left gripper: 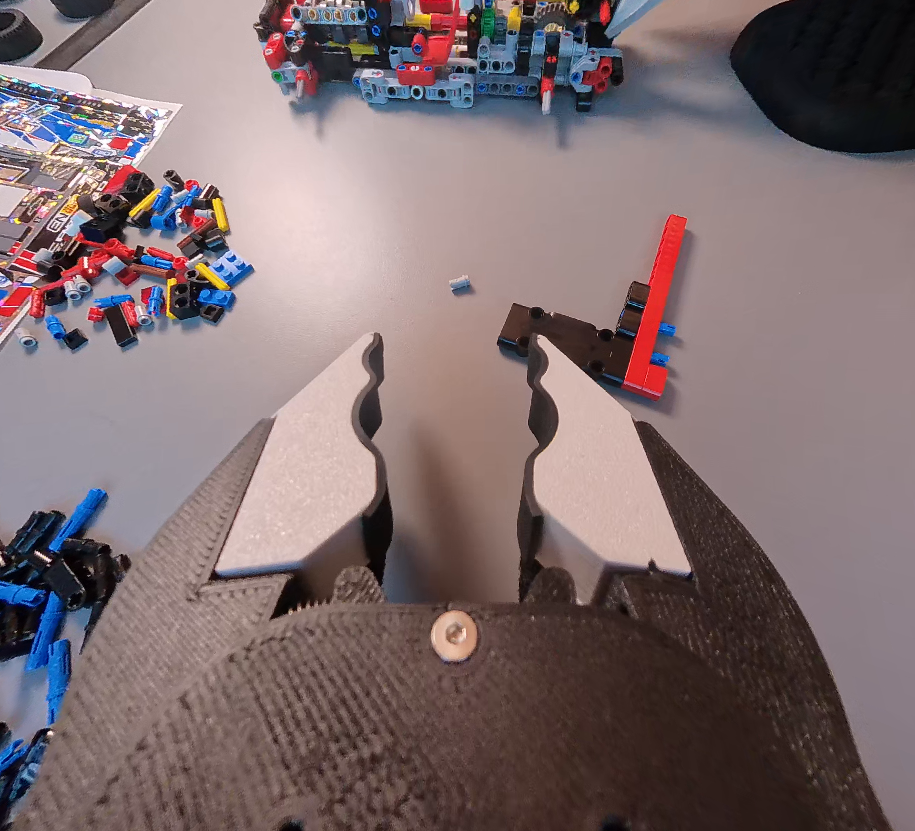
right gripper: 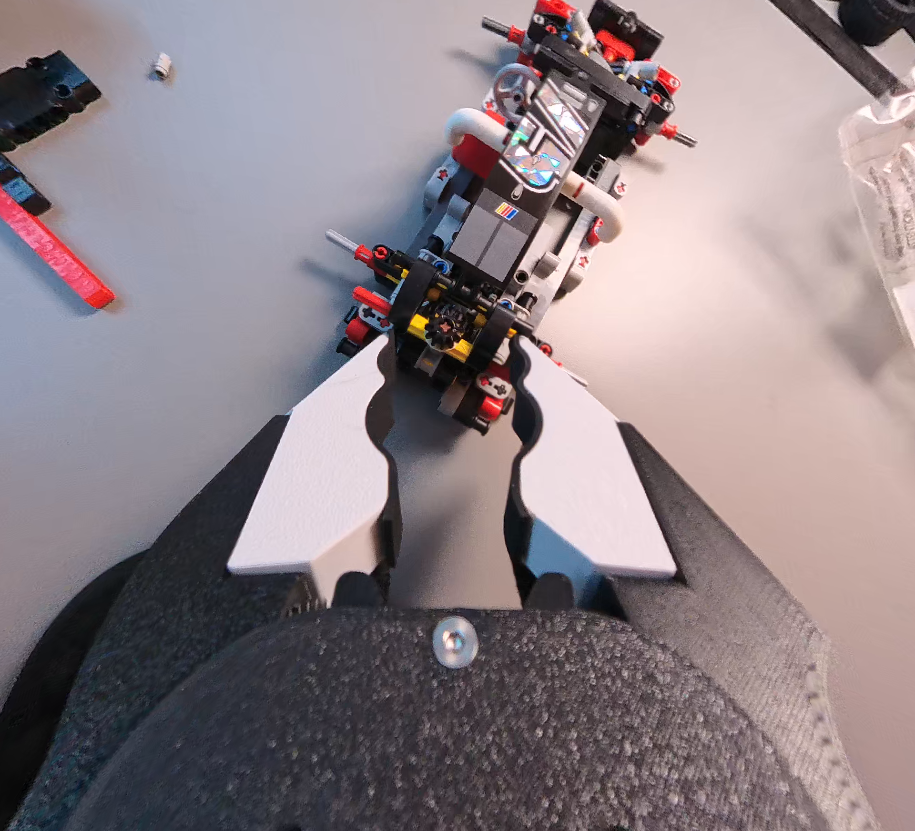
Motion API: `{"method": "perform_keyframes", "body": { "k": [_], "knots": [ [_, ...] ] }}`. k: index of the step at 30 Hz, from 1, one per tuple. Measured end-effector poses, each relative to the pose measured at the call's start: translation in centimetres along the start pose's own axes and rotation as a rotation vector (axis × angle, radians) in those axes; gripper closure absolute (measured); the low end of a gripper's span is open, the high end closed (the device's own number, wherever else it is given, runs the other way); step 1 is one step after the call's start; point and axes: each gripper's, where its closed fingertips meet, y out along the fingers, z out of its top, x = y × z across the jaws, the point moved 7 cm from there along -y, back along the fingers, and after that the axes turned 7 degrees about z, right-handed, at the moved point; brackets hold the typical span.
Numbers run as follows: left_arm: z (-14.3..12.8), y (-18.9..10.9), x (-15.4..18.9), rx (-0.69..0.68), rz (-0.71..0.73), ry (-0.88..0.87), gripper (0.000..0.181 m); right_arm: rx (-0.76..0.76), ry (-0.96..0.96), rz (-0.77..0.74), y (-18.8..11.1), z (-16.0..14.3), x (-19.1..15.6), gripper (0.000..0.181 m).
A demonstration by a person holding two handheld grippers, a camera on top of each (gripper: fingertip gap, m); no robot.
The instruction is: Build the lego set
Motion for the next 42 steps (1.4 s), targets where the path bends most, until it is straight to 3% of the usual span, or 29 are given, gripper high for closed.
{"method": "perform_keyframes", "body": {
  "k": [13,22,35,42],
  "knots": [
    [-0.2,0.0,-0.3,0.005,0.002,-0.018,0.124,-0.075,-0.186,-0.036,2.0,2.2,-1.4,0.135],
    [-0.3,0.3,-0.2,-0.003,-0.006,-0.019,0.124,0.013,-0.071,0.039,1.5,1.7,-1.1,0.136],
    [-0.2,0.3,0.0,-0.001,-0.009,-0.015,0.124,0.030,-0.078,0.048,0.6,1.6,-2.9,0.139],
    [-0.2,0.3,0.0,0.001,-0.011,-0.014,0.125,0.102,-0.071,0.242,-0.2,2.1,-4.6,0.133]
  ]
}}
